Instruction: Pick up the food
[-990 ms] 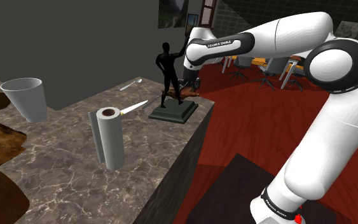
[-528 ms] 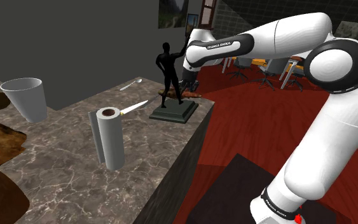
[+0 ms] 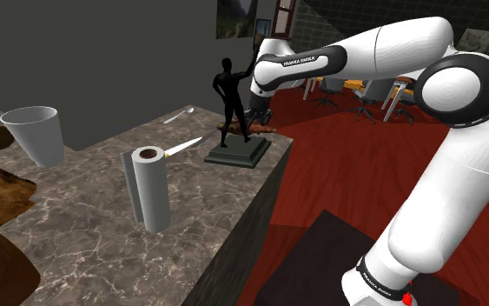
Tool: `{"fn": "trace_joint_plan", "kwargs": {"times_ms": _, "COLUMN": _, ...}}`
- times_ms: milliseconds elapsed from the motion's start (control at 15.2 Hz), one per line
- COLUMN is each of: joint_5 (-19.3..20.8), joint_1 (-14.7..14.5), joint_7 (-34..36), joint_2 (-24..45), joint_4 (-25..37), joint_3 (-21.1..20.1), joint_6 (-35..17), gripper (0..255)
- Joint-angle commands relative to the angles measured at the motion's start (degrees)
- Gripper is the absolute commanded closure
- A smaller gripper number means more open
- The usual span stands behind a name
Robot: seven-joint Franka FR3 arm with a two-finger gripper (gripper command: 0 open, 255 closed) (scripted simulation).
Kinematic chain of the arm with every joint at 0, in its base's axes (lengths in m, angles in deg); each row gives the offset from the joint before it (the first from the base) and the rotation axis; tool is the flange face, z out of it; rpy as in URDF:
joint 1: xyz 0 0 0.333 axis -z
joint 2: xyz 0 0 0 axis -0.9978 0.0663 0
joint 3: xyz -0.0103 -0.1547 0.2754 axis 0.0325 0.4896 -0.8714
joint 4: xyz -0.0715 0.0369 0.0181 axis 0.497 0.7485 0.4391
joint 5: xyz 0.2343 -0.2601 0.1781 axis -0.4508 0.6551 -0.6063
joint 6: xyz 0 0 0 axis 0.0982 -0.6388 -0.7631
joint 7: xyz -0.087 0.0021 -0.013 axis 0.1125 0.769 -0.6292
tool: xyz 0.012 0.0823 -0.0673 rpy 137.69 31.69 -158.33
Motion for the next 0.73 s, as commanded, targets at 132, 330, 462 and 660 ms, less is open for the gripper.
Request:
{"fn": "trace_joint_plan", "kwargs": {"times_ms": 132, "joint_5": 0.2, "joint_1": 0.1, "joint_7": 0.2, "joint_2": -0.5, "joint_4": 1.9, "joint_3": 0.1, "joint_6": 2.9, "gripper": 255}}
{"fn": "trace_joint_plan", "kwargs": {"times_ms": 330, "joint_5": 0.2, "joint_1": 0.1, "joint_7": 0.2, "joint_2": -0.8, "joint_4": 3.8, "joint_3": 0.1, "joint_6": 5.1, "gripper": 255}}
{"fn": "trace_joint_plan", "kwargs": {"times_ms": 462, "joint_5": 0.2, "joint_1": 0.1, "joint_7": 0.3, "joint_2": -1.0, "joint_4": 5.2, "joint_3": 0.1, "joint_6": 6.6, "gripper": 255}}
{"fn": "trace_joint_plan", "kwargs": {"times_ms": 660, "joint_5": 0.3, "joint_1": 0.1, "joint_7": 0.3, "joint_2": -1.2, "joint_4": 7.3, "joint_3": 0.1, "joint_6": 8.9, "gripper": 255}}
